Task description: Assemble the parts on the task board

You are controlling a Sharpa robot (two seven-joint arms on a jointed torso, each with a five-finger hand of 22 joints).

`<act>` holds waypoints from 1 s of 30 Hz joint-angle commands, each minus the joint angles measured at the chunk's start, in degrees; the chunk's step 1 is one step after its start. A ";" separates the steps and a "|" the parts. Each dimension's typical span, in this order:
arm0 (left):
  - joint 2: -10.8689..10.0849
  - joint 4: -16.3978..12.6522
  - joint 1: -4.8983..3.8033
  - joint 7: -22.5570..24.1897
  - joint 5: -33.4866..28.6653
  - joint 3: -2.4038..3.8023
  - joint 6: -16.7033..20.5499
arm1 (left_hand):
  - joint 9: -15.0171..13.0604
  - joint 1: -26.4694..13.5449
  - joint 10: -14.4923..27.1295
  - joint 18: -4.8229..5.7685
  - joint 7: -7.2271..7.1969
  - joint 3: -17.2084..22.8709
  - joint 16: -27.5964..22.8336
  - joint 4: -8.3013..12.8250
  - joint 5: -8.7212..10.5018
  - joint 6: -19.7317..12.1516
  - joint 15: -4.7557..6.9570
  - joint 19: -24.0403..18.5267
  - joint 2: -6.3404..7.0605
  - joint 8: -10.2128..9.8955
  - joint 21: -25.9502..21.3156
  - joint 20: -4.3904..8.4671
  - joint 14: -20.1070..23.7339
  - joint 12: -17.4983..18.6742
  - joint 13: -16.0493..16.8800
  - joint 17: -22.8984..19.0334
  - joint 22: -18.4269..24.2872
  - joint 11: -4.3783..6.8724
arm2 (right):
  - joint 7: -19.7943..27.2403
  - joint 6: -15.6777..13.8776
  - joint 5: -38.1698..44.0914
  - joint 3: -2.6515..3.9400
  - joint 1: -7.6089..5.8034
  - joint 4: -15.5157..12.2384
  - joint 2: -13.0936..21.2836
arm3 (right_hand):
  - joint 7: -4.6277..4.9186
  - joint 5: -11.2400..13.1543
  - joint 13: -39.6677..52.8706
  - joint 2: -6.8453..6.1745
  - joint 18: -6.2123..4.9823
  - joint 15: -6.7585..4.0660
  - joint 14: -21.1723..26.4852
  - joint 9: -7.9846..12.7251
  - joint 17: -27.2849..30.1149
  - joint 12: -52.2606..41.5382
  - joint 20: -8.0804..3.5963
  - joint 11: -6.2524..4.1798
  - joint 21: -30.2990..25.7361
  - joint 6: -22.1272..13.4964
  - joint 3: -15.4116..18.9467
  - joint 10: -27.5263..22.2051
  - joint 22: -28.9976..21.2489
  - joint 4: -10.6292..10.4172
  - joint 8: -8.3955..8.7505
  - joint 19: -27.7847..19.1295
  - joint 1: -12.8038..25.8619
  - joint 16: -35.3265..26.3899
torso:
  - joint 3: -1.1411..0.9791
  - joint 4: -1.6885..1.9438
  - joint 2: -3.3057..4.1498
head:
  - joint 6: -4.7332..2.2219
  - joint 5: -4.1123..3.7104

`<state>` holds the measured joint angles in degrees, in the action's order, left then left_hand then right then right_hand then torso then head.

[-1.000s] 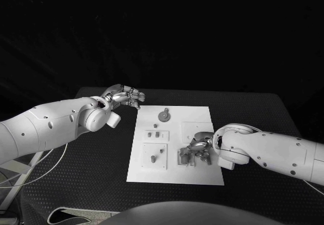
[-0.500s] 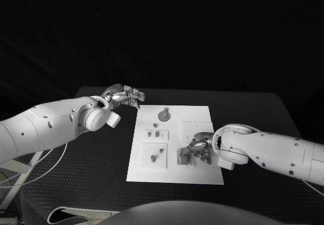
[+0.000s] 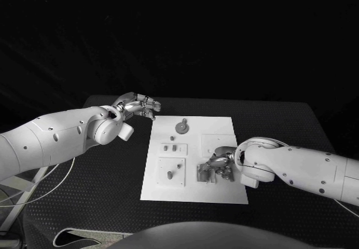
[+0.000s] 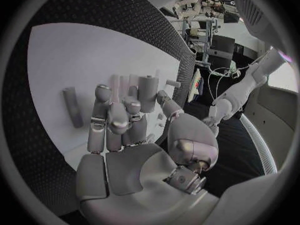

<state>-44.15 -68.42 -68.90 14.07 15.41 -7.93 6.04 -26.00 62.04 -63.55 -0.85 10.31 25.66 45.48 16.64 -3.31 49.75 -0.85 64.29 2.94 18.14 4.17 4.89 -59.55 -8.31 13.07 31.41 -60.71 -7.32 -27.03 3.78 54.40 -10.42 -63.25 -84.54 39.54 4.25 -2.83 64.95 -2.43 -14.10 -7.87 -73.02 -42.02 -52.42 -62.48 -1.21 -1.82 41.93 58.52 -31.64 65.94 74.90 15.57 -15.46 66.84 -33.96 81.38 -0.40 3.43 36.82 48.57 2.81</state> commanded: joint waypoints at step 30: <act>-0.02 -0.04 -0.03 0.35 0.17 0.04 -0.79 | 0.07 -0.07 0.32 -0.93 -0.13 -0.36 -0.43 -0.10 0.19 -0.38 -0.32 -0.09 -0.26 -0.19 -0.19 -0.39 -0.07 0.24 -0.09 0.14 0.10 0.07 | 1.32 -1.91 2.94 -0.02 -0.39 -2.60 2.62 | 0.45 0.00 -0.11 -4.40 -0.90 0.17 0.60 -0.30 0.50 0.15 0.16 0.14 -0.24 0.07 -2.43 -0.33 1.14 -2.81 0.84 0.10 0.78 0.39 | -0.05 -0.07 -0.05 | -0.10 0.18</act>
<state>-44.20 -68.39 -68.90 14.01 15.44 -7.93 5.98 -26.00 62.04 -63.58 -0.85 10.31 25.66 45.26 16.64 -3.31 49.75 -0.85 64.29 2.94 18.13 4.17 4.89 -59.55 -8.31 13.03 31.45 -60.67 -7.28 -26.64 2.33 55.37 -10.47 -63.38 -86.69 41.97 4.45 -2.84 64.90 -6.52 -14.56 -7.64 -72.85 -42.25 -51.99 -62.50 -1.21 -1.62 41.93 58.33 -33.93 65.74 74.90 12.95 -14.64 66.84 -32.77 81.43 -0.42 3.35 36.79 48.51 3.03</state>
